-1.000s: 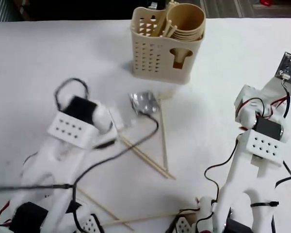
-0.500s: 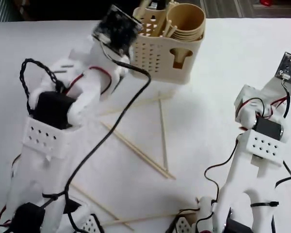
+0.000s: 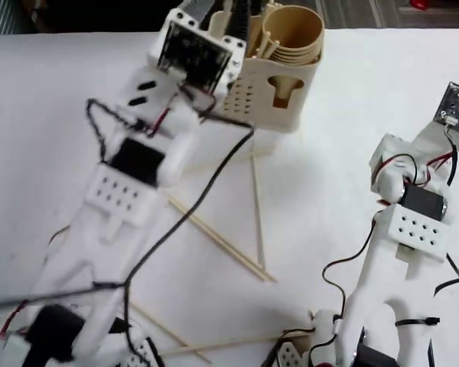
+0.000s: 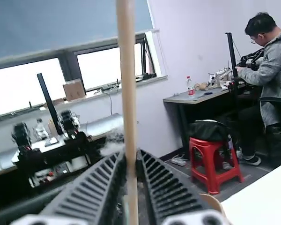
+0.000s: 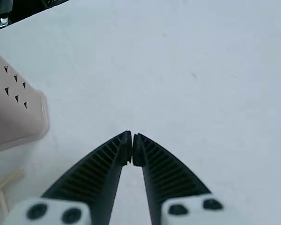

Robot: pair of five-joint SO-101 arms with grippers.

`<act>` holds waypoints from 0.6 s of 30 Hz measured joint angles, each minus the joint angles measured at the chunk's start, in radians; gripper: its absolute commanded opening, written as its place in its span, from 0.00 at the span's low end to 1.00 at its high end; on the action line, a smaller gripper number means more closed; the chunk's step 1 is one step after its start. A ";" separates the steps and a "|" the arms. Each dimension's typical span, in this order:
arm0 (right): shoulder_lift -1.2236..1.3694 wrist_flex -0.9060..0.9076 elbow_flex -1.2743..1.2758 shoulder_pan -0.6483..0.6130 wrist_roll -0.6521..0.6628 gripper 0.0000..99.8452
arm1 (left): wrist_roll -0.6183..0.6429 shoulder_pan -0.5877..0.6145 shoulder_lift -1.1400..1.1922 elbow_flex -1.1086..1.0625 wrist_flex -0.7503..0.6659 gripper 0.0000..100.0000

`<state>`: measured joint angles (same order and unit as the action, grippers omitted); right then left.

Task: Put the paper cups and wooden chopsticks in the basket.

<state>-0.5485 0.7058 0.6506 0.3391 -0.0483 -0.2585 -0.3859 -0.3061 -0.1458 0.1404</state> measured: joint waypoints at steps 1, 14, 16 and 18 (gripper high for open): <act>0.000 0.000 0.000 0.000 0.000 0.02 | 0.023 0.000 0.038 0.023 -0.009 0.02; 0.000 0.000 0.000 0.000 0.000 0.02 | 0.158 0.077 0.466 0.252 -0.025 0.03; 0.000 0.000 0.000 0.000 0.000 0.02 | 0.158 0.081 0.477 0.252 -0.023 0.04; 0.000 0.000 0.000 0.000 0.000 0.02 | 0.158 0.078 0.479 0.253 0.005 0.10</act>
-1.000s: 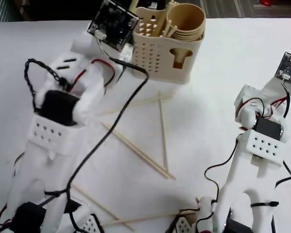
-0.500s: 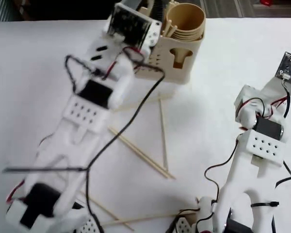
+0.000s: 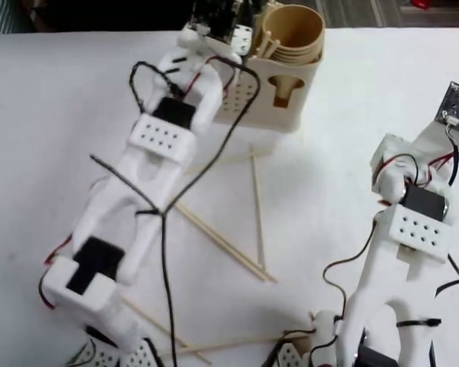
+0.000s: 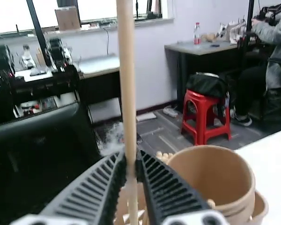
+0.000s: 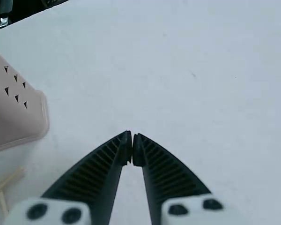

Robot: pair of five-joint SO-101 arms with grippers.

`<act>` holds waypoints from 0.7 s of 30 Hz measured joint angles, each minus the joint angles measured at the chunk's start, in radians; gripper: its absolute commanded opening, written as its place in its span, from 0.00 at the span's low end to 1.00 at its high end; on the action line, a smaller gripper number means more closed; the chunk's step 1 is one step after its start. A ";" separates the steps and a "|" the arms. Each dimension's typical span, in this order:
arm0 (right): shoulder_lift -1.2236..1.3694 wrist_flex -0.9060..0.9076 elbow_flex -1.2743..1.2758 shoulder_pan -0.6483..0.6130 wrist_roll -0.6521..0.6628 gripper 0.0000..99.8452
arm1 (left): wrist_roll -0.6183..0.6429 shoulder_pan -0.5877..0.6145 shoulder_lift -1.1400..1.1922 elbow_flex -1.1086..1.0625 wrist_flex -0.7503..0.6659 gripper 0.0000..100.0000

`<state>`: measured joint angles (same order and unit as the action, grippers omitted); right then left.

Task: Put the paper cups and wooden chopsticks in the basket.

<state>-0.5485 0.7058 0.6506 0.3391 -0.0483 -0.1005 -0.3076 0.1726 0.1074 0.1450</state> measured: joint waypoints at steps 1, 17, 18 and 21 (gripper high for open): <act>0.000 0.000 0.000 0.000 0.000 0.02 | 0.000 -0.002 0.000 0.006 0.025 0.12; 0.000 0.000 0.000 0.000 0.000 0.02 | -0.014 0.002 0.002 0.379 0.700 0.16; 0.000 0.000 0.000 0.000 0.000 0.02 | -0.044 0.002 0.002 0.425 0.763 0.16; 0.000 0.000 0.000 0.000 0.000 0.02 | -0.161 -0.002 0.002 0.555 0.950 0.16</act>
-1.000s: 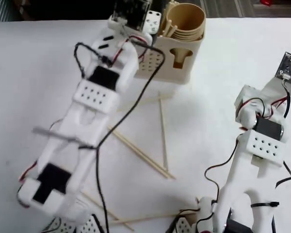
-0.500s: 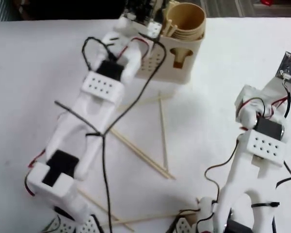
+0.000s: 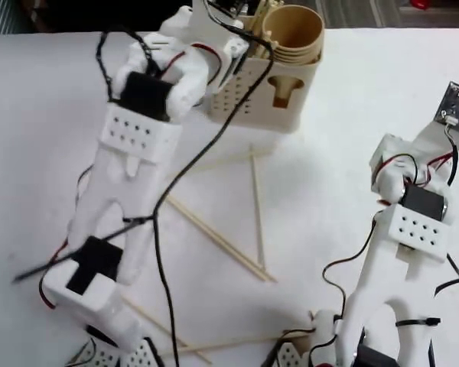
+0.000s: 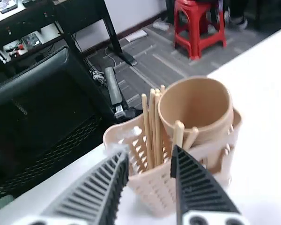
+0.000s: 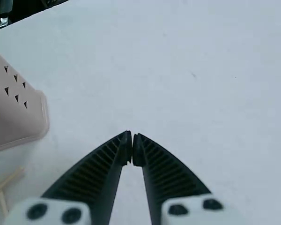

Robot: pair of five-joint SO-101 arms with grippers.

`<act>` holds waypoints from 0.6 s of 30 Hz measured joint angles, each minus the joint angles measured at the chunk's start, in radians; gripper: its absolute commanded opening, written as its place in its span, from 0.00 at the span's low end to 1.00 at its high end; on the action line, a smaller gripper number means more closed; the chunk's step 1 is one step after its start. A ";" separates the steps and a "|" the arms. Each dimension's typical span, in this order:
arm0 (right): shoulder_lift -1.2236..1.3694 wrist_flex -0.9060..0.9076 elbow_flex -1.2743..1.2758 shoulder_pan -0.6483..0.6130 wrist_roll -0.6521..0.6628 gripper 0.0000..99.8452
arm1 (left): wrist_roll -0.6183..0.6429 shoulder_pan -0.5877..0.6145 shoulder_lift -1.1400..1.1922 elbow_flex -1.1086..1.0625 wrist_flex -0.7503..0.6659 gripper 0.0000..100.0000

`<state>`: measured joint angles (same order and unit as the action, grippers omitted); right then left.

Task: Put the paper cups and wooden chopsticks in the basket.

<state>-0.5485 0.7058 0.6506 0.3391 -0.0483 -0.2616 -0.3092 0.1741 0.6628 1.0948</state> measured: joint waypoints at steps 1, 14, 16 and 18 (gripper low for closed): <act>0.000 0.000 0.000 0.000 0.000 0.02 | -0.038 -0.008 0.000 0.037 0.060 0.16; 0.000 0.000 0.000 0.000 0.000 0.02 | -0.387 -0.117 0.000 0.241 0.560 0.16; 0.000 0.000 0.000 0.000 0.000 0.02 | -0.420 -0.126 0.000 0.241 0.611 0.16; 0.000 -0.014 0.006 0.000 0.000 0.02 | -0.450 -0.143 0.000 0.241 0.660 0.16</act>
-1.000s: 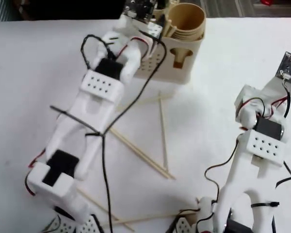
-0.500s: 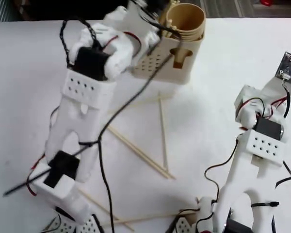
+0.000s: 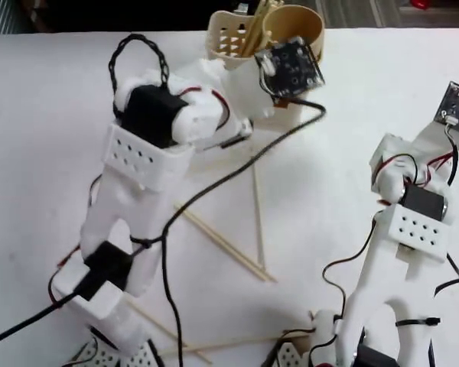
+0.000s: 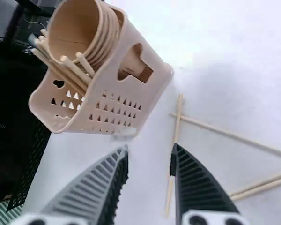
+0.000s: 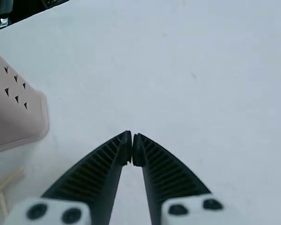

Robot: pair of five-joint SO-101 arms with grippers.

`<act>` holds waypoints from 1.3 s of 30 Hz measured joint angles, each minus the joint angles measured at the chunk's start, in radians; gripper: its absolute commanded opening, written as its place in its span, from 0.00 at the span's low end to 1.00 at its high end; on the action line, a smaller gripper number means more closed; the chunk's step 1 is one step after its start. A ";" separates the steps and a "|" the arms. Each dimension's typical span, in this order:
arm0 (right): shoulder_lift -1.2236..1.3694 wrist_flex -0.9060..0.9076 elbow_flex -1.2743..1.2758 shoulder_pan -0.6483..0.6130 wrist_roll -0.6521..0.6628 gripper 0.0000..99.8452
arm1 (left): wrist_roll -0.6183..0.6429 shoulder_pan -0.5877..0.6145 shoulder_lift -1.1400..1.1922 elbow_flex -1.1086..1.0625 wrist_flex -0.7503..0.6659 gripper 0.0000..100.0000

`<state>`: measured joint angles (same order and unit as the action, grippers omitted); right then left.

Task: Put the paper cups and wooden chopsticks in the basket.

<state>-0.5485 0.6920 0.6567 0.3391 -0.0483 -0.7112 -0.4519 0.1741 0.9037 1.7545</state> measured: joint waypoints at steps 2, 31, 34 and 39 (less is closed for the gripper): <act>0.005 -0.017 0.005 0.000 0.000 0.02 | -0.002 -0.012 0.000 0.000 0.021 0.16; 0.115 -0.060 0.005 0.000 0.000 0.02 | -0.215 -0.184 -0.597 -1.496 -0.453 0.21; 0.115 -0.060 0.005 0.000 0.000 0.02 | -0.273 -0.164 -0.597 -1.587 -0.528 0.21; 0.115 -0.060 0.005 0.000 0.000 0.02 | -0.295 -0.133 -0.474 -1.590 -0.598 0.21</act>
<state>-0.4335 0.6322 0.6613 0.3391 -0.0483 -1.0058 -0.5854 -0.3000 -0.6859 1.1561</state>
